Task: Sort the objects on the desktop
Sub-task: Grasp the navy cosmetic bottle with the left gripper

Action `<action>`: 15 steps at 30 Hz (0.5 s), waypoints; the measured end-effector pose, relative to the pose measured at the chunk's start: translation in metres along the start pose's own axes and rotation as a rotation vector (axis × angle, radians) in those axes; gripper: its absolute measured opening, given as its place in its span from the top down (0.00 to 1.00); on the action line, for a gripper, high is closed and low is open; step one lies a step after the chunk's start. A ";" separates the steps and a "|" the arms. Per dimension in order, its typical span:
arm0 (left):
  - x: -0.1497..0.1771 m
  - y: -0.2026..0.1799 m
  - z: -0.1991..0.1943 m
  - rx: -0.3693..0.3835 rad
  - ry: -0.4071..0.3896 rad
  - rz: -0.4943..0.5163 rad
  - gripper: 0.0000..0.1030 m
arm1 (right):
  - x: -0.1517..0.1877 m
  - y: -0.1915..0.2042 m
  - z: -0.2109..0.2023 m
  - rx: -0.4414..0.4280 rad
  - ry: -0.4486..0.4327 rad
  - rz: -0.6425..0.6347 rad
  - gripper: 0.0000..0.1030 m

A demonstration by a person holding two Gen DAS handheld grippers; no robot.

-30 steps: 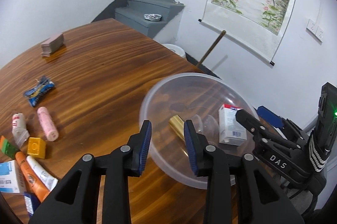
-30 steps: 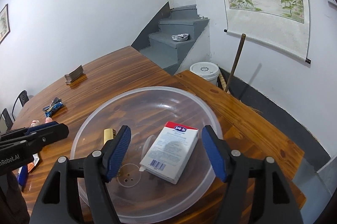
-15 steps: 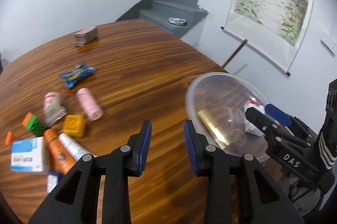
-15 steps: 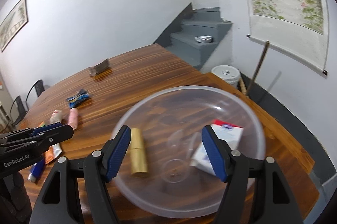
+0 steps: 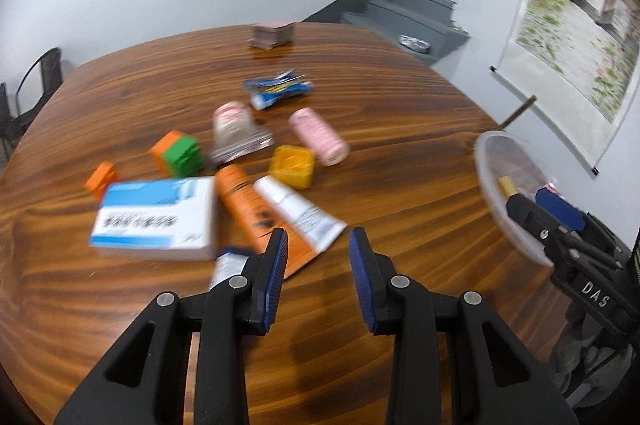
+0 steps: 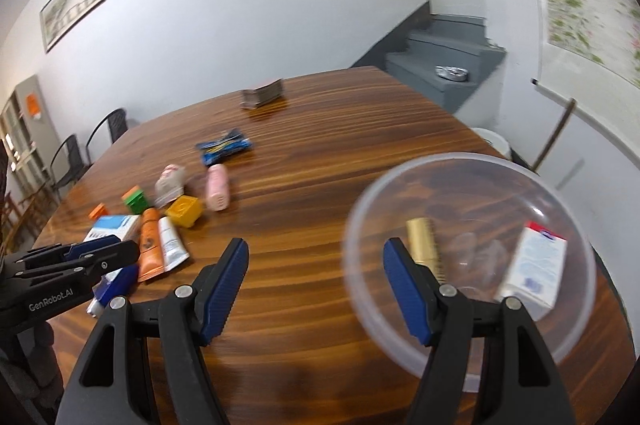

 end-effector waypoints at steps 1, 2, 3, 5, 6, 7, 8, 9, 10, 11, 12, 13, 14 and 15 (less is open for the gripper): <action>0.003 0.007 -0.001 -0.003 0.005 -0.013 0.66 | 0.000 0.005 0.001 -0.004 0.001 -0.008 0.28; 0.006 0.013 -0.002 -0.006 0.007 -0.021 0.66 | 0.000 0.009 0.001 -0.009 0.002 -0.016 0.28; 0.009 0.019 -0.002 -0.010 0.009 -0.029 0.66 | 0.000 0.012 0.003 -0.016 0.006 -0.023 0.28; 0.014 0.031 -0.002 -0.024 0.014 -0.045 0.66 | 0.000 0.021 0.008 -0.036 0.025 -0.032 0.28; 0.014 0.035 -0.001 -0.028 0.017 -0.050 0.66 | 0.001 0.023 0.009 -0.041 0.031 -0.033 0.28; 0.016 0.040 0.000 -0.031 0.021 -0.056 0.66 | 0.001 0.027 0.012 -0.050 0.043 -0.036 0.28; 0.017 0.043 0.001 -0.031 0.026 -0.063 0.66 | 0.003 0.030 0.012 -0.054 0.047 -0.038 0.28; 0.018 0.047 0.003 -0.031 0.030 -0.069 0.66 | 0.004 0.033 0.014 -0.058 0.053 -0.043 0.28; 0.019 0.050 0.005 -0.032 0.035 -0.076 0.66 | 0.004 0.037 0.015 -0.062 0.062 -0.050 0.28; 0.019 0.053 0.007 -0.032 0.040 -0.080 0.66 | 0.005 0.040 0.017 -0.064 0.067 -0.056 0.28; 0.020 0.055 0.010 -0.033 0.045 -0.084 0.66 | 0.005 0.042 0.018 -0.065 0.071 -0.061 0.28; 0.021 0.055 0.011 -0.031 0.049 -0.085 0.65 | 0.006 0.045 0.019 -0.066 0.076 -0.068 0.28; 0.021 0.057 0.011 -0.025 0.044 -0.087 0.63 | 0.007 0.048 0.021 -0.068 0.082 -0.073 0.28; 0.021 0.058 0.011 -0.024 0.044 -0.088 0.62 | 0.007 0.050 0.023 -0.070 0.088 -0.077 0.28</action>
Point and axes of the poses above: each gripper's, at about its wrist camera, not at the fingertips, and z roughly the way its jaws point, y to its left, x to its underside, the point moved 1 cm from there along z, roughly the way its jaws point, and after that the axes turned 9 degrees about y, right-handed, at the moved point
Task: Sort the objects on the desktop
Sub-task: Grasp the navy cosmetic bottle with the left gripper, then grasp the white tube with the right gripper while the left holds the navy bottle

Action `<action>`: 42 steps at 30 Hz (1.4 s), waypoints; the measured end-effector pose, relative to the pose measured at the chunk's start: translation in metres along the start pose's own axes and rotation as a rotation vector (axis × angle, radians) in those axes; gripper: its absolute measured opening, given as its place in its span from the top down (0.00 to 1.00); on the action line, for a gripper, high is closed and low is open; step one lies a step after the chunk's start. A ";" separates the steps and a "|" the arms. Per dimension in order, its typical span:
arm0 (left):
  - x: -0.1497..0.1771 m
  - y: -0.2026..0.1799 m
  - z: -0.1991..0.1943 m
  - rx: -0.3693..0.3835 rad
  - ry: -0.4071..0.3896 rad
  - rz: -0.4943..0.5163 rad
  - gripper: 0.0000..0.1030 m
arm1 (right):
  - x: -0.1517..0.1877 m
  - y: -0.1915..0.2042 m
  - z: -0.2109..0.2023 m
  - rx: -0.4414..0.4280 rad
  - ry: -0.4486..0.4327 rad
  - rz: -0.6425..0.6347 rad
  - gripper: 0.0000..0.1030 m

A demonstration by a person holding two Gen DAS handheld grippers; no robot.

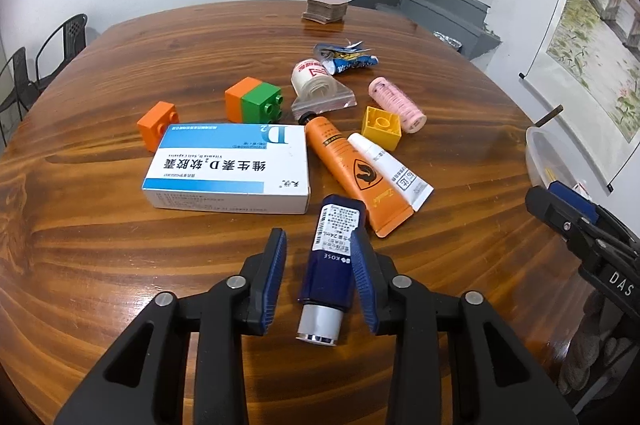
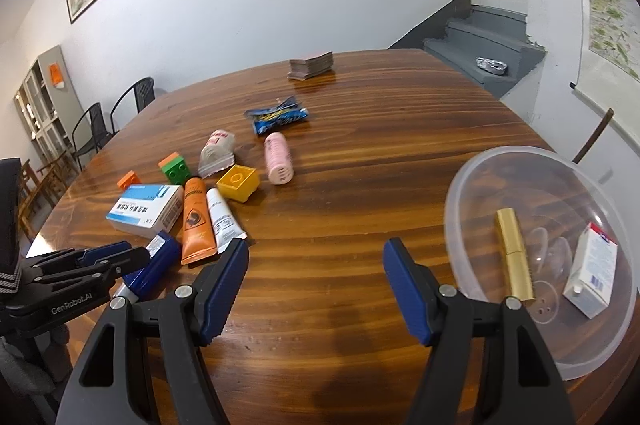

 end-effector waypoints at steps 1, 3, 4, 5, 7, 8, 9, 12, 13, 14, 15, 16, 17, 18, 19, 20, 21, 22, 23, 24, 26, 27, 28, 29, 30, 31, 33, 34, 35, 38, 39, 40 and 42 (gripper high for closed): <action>0.000 0.001 0.001 0.001 -0.001 0.002 0.61 | -0.001 0.001 0.002 -0.002 0.005 -0.002 0.28; -0.001 0.001 0.001 0.006 -0.001 0.005 0.61 | -0.001 0.003 0.005 -0.005 0.015 -0.004 0.28; -0.001 0.001 0.002 0.008 -0.001 0.007 0.61 | -0.001 0.004 0.007 -0.007 0.020 -0.005 0.28; 0.000 0.001 0.001 0.008 -0.001 0.010 0.61 | -0.002 0.006 0.009 -0.007 0.023 -0.007 0.28; 0.000 -0.001 0.002 0.014 0.003 0.023 0.61 | -0.002 0.008 0.012 -0.010 0.031 -0.012 0.28; 0.001 -0.001 0.003 0.020 0.005 0.030 0.61 | -0.003 0.008 0.014 -0.011 0.035 -0.014 0.28; 0.002 -0.003 0.004 0.024 0.009 0.038 0.61 | -0.003 0.010 0.015 -0.012 0.038 -0.016 0.28; 0.003 -0.006 0.008 0.026 0.019 0.052 0.61 | -0.003 0.013 0.019 -0.016 0.048 -0.024 0.28; 0.002 -0.006 0.010 0.024 0.023 0.049 0.61 | -0.003 0.014 0.020 -0.017 0.051 -0.025 0.28; 0.002 -0.005 0.013 0.020 0.029 0.044 0.61 | -0.003 0.015 0.021 -0.018 0.054 -0.027 0.28; 0.001 -0.003 0.015 0.022 0.032 0.041 0.61 | -0.003 0.015 0.021 -0.020 0.056 -0.028 0.28; 0.001 -0.002 0.017 0.027 0.035 0.036 0.61 | -0.002 0.015 0.023 -0.022 0.060 -0.030 0.28; 0.000 -0.002 0.018 0.027 0.037 0.036 0.61 | -0.002 0.016 0.023 -0.022 0.061 -0.031 0.28; 0.000 -0.002 0.019 0.025 0.038 0.039 0.61 | -0.002 0.016 0.023 -0.023 0.063 -0.032 0.28; 0.000 -0.003 0.020 0.021 0.037 0.047 0.61 | -0.002 0.016 0.024 -0.024 0.065 -0.033 0.28; 0.001 -0.004 0.020 0.017 0.034 0.057 0.61 | -0.003 0.016 0.025 -0.027 0.067 -0.035 0.28; 0.001 -0.006 0.021 0.015 0.031 0.065 0.61 | -0.003 0.017 0.026 -0.030 0.070 -0.037 0.28; 0.002 -0.006 0.021 0.019 0.028 0.070 0.62 | -0.005 0.018 0.027 -0.038 0.075 -0.041 0.28; 0.002 -0.006 0.021 0.025 0.025 0.070 0.69 | -0.006 0.019 0.028 -0.042 0.078 -0.045 0.28; 0.002 -0.003 0.020 0.041 0.024 0.059 0.69 | -0.009 0.022 0.029 -0.047 0.082 -0.057 0.28; 0.002 0.002 0.019 0.048 0.020 0.038 0.69 | -0.013 0.027 0.032 -0.039 0.081 -0.078 0.28; 0.002 0.005 0.018 0.045 0.018 0.032 0.69 | -0.016 0.030 0.034 -0.029 0.081 -0.095 0.28; 0.002 0.008 0.018 0.038 0.014 0.024 0.69 | -0.017 0.031 0.037 -0.022 0.082 -0.104 0.28; 0.003 0.011 0.017 0.033 0.010 0.016 0.69 | -0.019 0.033 0.039 -0.018 0.086 -0.111 0.28; 0.003 0.013 0.016 0.030 0.007 0.011 0.69 | -0.021 0.034 0.043 -0.021 0.093 -0.122 0.28; 0.004 0.016 0.015 0.023 0.002 0.006 0.69 | -0.023 0.036 0.047 -0.024 0.105 -0.128 0.28; 0.005 0.021 0.013 0.003 -0.010 -0.004 0.69 | -0.028 0.040 0.057 -0.029 0.131 -0.144 0.29; 0.005 0.023 0.012 0.000 -0.013 -0.007 0.69 | -0.029 0.042 0.061 -0.026 0.138 -0.152 0.30; 0.005 0.026 0.012 0.001 -0.016 -0.013 0.69 | -0.030 0.044 0.064 -0.021 0.144 -0.162 0.34; 0.004 0.032 0.011 0.009 -0.020 -0.025 0.69 | -0.037 0.054 0.074 -0.016 0.153 -0.206 0.44; 0.004 0.033 0.010 0.012 -0.023 -0.027 0.69 | -0.040 0.057 0.079 -0.018 0.164 -0.219 0.48; 0.004 0.034 0.010 0.013 -0.025 -0.030 0.69 | -0.041 0.060 0.083 -0.021 0.173 -0.227 0.50; 0.004 0.037 0.010 0.013 -0.028 -0.033 0.69 | -0.043 0.066 0.092 -0.031 0.195 -0.246 0.54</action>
Point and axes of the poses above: each gripper's, at about its wrist camera, not at the fingertips, and z roughly the way its jaws point, y to its left, x to its underside, the point moved 1 cm from there along z, roughly the way its jaws point, and after that the axes turned 9 degrees about y, right-handed, at the moved point
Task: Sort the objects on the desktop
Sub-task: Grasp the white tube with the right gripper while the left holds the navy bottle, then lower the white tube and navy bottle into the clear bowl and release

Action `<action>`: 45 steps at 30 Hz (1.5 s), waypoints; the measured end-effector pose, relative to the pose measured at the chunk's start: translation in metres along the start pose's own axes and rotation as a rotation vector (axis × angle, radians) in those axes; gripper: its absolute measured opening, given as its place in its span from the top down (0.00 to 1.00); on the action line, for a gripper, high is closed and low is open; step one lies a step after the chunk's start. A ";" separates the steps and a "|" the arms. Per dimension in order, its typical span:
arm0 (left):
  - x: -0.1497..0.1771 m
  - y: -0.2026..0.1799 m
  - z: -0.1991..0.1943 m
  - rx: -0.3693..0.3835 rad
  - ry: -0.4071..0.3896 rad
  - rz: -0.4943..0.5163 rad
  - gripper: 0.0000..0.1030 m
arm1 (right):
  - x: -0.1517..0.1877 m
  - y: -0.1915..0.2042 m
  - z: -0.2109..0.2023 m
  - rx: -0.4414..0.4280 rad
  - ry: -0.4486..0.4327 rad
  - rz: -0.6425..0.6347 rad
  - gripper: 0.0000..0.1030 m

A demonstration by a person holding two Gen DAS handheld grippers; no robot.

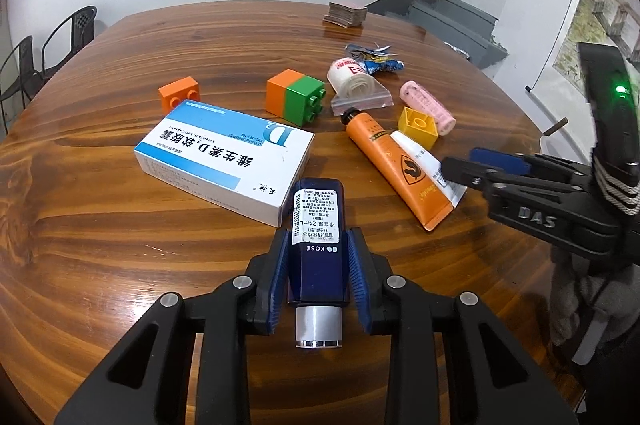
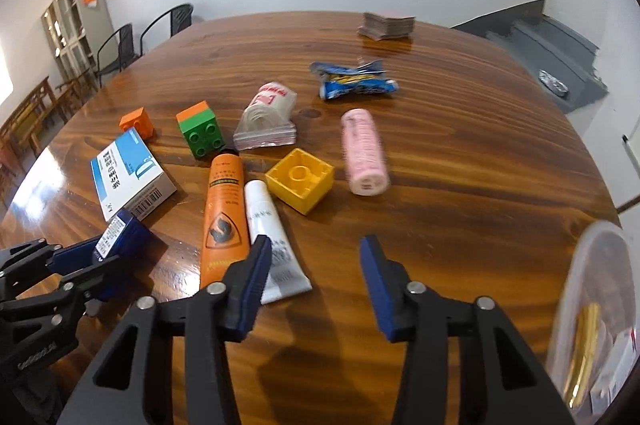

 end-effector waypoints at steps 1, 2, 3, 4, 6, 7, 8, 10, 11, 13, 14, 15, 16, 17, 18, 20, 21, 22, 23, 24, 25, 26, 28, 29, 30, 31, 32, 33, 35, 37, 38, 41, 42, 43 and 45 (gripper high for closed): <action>0.000 0.002 0.000 0.001 -0.002 -0.005 0.69 | -0.001 0.002 0.002 -0.011 0.000 -0.006 0.54; -0.001 0.004 0.000 0.003 -0.003 -0.011 0.69 | -0.002 0.006 0.004 -0.015 0.007 -0.018 0.54; -0.001 0.007 0.000 0.006 -0.004 -0.017 0.69 | -0.003 0.010 0.006 -0.010 0.012 -0.030 0.54; -0.001 0.008 0.000 0.009 -0.004 -0.020 0.69 | -0.004 0.013 0.008 -0.011 0.018 -0.043 0.54; -0.001 0.009 0.000 0.016 -0.003 -0.022 0.69 | -0.005 0.018 0.015 -0.015 0.036 -0.057 0.55; -0.001 0.009 0.001 0.020 -0.002 -0.022 0.69 | -0.005 0.022 0.017 0.000 0.029 -0.070 0.55; -0.001 0.009 0.001 0.023 -0.001 -0.021 0.69 | -0.006 0.025 0.017 0.008 0.027 -0.081 0.57; -0.001 0.010 0.001 0.027 0.000 -0.022 0.69 | -0.007 0.027 0.018 -0.006 0.028 -0.084 0.61; -0.001 0.010 0.001 0.029 0.001 -0.024 0.69 | -0.008 0.027 0.018 -0.007 0.026 -0.083 0.62; 0.000 0.010 0.001 0.029 0.001 -0.026 0.69 | -0.006 0.028 0.017 -0.009 0.018 -0.085 0.65; 0.000 0.009 0.000 0.027 -0.001 -0.026 0.69 | -0.005 0.029 0.017 -0.009 0.013 -0.086 0.67; 0.000 0.009 0.000 0.023 -0.004 -0.024 0.69 | -0.004 0.031 0.016 -0.006 0.006 -0.087 0.74; 0.001 0.007 -0.001 0.015 -0.009 -0.018 0.69 | -0.003 0.034 0.015 -0.006 0.004 -0.092 0.76; 0.001 0.006 -0.002 0.011 -0.012 -0.013 0.69 | -0.001 0.036 0.014 0.002 0.000 -0.096 0.76; 0.001 0.005 -0.002 0.011 -0.015 -0.008 0.69 | -0.001 0.037 0.014 0.005 -0.001 -0.096 0.76; 0.002 0.005 -0.003 0.009 -0.019 -0.008 0.69 | 0.002 0.035 0.012 -0.005 -0.003 -0.080 0.76; 0.001 0.006 -0.004 0.011 -0.021 -0.010 0.69 | 0.002 0.033 0.010 -0.005 -0.006 -0.072 0.76; 0.002 0.006 -0.004 0.010 -0.025 -0.014 0.69 | 0.003 0.032 0.008 -0.008 -0.009 -0.064 0.76; 0.002 0.006 -0.005 0.008 -0.028 -0.016 0.69 | 0.004 0.031 0.005 -0.016 -0.016 -0.055 0.76; 0.002 0.006 -0.005 0.005 -0.030 -0.015 0.69 | 0.005 0.030 0.001 -0.021 -0.023 -0.050 0.76; 0.002 0.005 -0.006 -0.001 -0.033 -0.014 0.69 | 0.006 0.028 -0.005 -0.028 -0.039 -0.039 0.76; 0.003 0.004 -0.007 -0.008 -0.036 -0.011 0.69 | 0.008 0.026 -0.011 -0.034 -0.052 -0.028 0.76; 0.004 0.000 -0.008 -0.019 -0.038 -0.003 0.69 | 0.013 0.020 -0.025 -0.052 -0.088 0.006 0.76; 0.005 -0.002 -0.008 -0.021 -0.038 0.002 0.69 | 0.016 0.017 -0.029 -0.055 -0.102 0.023 0.76; 0.006 -0.006 -0.008 -0.017 -0.035 0.008 0.69 | 0.020 0.013 -0.034 -0.055 -0.113 0.045 0.76; 0.006 -0.008 -0.008 -0.012 -0.033 0.010 0.69 | 0.023 0.010 -0.036 -0.055 -0.120 0.063 0.76; 0.006 -0.011 -0.009 -0.005 -0.032 0.013 0.69 | 0.028 0.006 -0.039 -0.054 -0.127 0.084 0.76; 0.006 -0.015 -0.010 0.000 -0.032 0.020 0.69 | 0.033 -0.001 -0.042 -0.056 -0.132 0.115 0.76; 0.005 -0.025 -0.013 0.006 -0.036 0.043 0.69 | 0.039 -0.010 -0.045 -0.062 -0.138 0.153 0.76; 0.002 -0.036 -0.017 0.012 -0.044 0.064 0.69 | 0.047 -0.020 -0.052 -0.057 -0.153 0.188 0.76; 0.001 -0.041 -0.019 0.019 -0.047 0.075 0.69 | 0.050 -0.024 -0.055 -0.052 -0.162 0.200 0.76; -0.003 -0.057 -0.022 0.038 -0.052 0.105 0.69 | 0.058 -0.041 -0.069 -0.038 -0.196 0.240 0.76; -0.005 -0.063 -0.023 0.043 -0.053 0.116 0.69 | 0.059 -0.046 -0.072 -0.034 -0.203 0.249 0.76; -0.006 -0.072 -0.023 0.049 -0.053 0.130 0.69 | 0.063 -0.053 -0.077 -0.024 -0.215 0.266 0.76; -0.008 -0.086 -0.023 0.060 -0.051 0.154 0.69 | 0.066 -0.064 -0.084 -0.011 -0.230 0.288 0.76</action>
Point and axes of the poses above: each gripper's, at about its wrist camera, not at the fingertips, and z roughly the way its jaws point, y to its left, x to its underside, the point moved 1 cm from there along z, roughly the way its jaws point, and after that the axes turned 9 degrees about y, right-handed, at the moved point
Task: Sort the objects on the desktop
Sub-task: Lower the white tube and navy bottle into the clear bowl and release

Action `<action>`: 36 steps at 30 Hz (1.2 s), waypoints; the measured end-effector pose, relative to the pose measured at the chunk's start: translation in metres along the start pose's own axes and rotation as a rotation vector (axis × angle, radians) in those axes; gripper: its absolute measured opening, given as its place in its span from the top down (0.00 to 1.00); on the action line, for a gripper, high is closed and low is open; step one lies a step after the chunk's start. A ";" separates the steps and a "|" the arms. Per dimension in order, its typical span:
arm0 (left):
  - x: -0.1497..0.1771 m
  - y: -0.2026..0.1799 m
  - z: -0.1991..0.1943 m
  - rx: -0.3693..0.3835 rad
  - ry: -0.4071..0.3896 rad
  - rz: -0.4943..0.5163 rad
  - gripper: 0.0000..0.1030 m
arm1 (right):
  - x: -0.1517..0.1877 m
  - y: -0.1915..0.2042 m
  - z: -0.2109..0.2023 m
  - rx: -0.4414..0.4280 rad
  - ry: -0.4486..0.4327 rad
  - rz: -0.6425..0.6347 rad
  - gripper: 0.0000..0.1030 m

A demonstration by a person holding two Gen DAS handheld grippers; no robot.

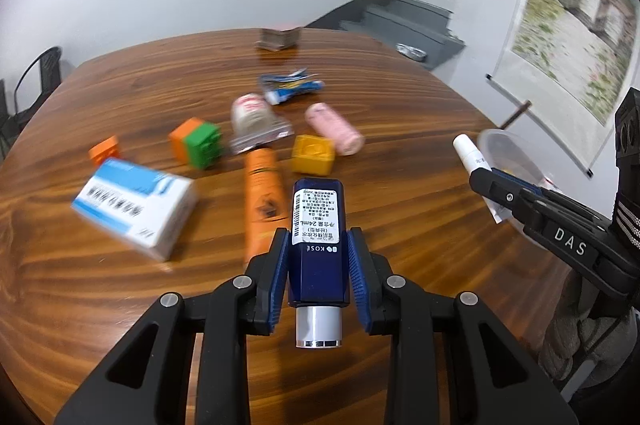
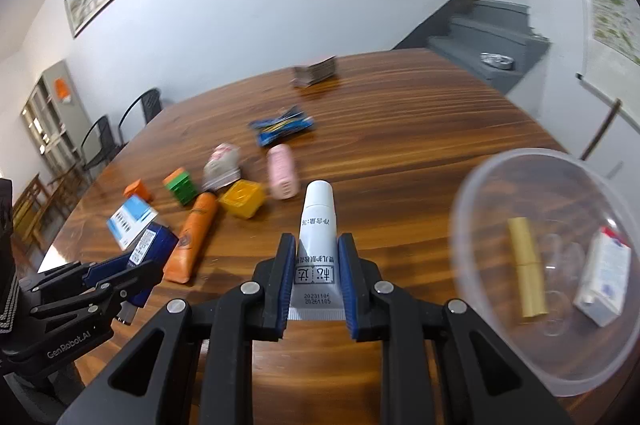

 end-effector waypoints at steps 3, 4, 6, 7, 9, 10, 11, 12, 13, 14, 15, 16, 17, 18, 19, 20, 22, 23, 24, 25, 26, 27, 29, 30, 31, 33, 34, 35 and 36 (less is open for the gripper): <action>-0.007 -0.023 0.003 0.025 0.006 0.041 0.69 | 0.000 -0.023 -0.013 0.029 -0.030 0.043 0.76; -0.009 -0.032 0.004 0.033 0.008 0.058 0.69 | 0.000 -0.032 -0.018 0.041 -0.042 0.060 0.76; -0.011 -0.048 0.006 0.045 0.011 0.087 0.69 | 0.003 -0.049 -0.029 0.070 -0.064 0.095 0.76; -0.013 -0.057 0.007 0.055 0.013 0.104 0.69 | 0.002 -0.057 -0.032 0.080 -0.071 0.109 0.76; -0.016 -0.072 0.009 0.076 0.017 0.130 0.69 | 0.003 -0.074 -0.039 0.108 -0.088 0.143 0.76; -0.018 -0.081 0.011 0.086 0.019 0.145 0.69 | 0.004 -0.082 -0.042 0.119 -0.094 0.155 0.76; -0.020 -0.088 0.012 0.094 0.021 0.156 0.69 | 0.004 -0.088 -0.045 0.130 -0.099 0.167 0.76; -0.022 -0.096 0.013 0.103 0.022 0.170 0.69 | 0.004 -0.095 -0.047 0.142 -0.103 0.180 0.76; -0.023 -0.102 0.013 0.107 0.023 0.178 0.69 | 0.005 -0.103 -0.049 0.153 -0.107 0.194 0.76; -0.025 -0.108 0.014 0.113 0.024 0.187 0.69 | 0.006 -0.110 -0.050 0.164 -0.109 0.208 0.76; -0.027 -0.113 0.015 0.117 0.025 0.192 0.69 | 0.006 -0.116 -0.051 0.174 -0.111 0.220 0.76; -0.028 -0.118 0.016 0.124 0.028 0.198 0.69 | 0.006 -0.121 -0.051 0.182 -0.112 0.230 0.76; -0.030 -0.123 0.017 0.129 0.030 0.206 0.69 | 0.007 -0.124 -0.051 0.185 -0.112 0.237 0.76; -0.031 -0.128 0.018 0.130 0.031 0.215 0.69 | 0.008 -0.130 -0.052 0.189 -0.114 0.247 0.76; -0.032 -0.132 0.019 0.131 0.032 0.220 0.69 | 0.008 -0.135 -0.052 0.196 -0.116 0.264 0.76; -0.033 -0.135 0.020 0.133 0.033 0.225 0.69 | 0.010 -0.139 -0.053 0.196 -0.117 0.275 0.76; -0.036 -0.143 0.022 0.144 0.040 0.234 0.69 | 0.011 -0.150 -0.052 0.190 -0.121 0.313 0.75; -0.037 -0.146 0.024 0.148 0.042 0.238 0.69 | 0.011 -0.154 -0.051 0.195 -0.123 0.326 0.75; -0.039 -0.149 0.026 0.152 0.045 0.243 0.69 | 0.011 -0.155 -0.050 0.200 -0.126 0.329 0.75; -0.040 -0.153 0.027 0.154 0.047 0.248 0.69 | 0.012 -0.156 -0.051 0.208 -0.133 0.330 0.75; -0.041 -0.157 0.029 0.155 0.049 0.253 0.69 | 0.013 -0.157 -0.052 0.212 -0.141 0.331 0.75; -0.043 -0.161 0.030 0.158 0.051 0.257 0.69 | 0.013 -0.157 -0.053 0.213 -0.153 0.333 0.75; -0.046 -0.166 0.034 0.166 0.054 0.266 0.69 | 0.014 -0.159 -0.058 0.225 -0.171 0.332 0.75; -0.047 -0.169 0.036 0.170 0.056 0.270 0.69 | 0.015 -0.159 -0.059 0.236 -0.181 0.334 0.75; -0.048 -0.173 0.038 0.173 0.059 0.274 0.69 | 0.015 -0.160 -0.059 0.238 -0.183 0.336 0.75; -0.050 -0.177 0.041 0.179 0.064 0.278 0.69 | 0.015 -0.163 -0.057 0.228 -0.177 0.339 0.75; -0.052 -0.180 0.044 0.182 0.067 0.279 0.69 | 0.014 -0.163 -0.056 0.224 -0.171 0.341 0.75; -0.054 -0.181 0.046 0.184 0.070 0.279 0.69 | 0.015 -0.163 -0.055 0.221 -0.168 0.341 0.75; -0.055 -0.183 0.048 0.186 0.073 0.278 0.69 | 0.015 -0.163 -0.055 0.217 -0.167 0.339 0.75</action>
Point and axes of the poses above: each gripper's, at about its wrist camera, not at the fingertips, and z roughly the way its jaws point, y to its left, x to its underside, the point moved 1 cm from there along z, roughly the way its jaws point, and after that the axes turned 9 degrees about y, right-handed, at the moved point
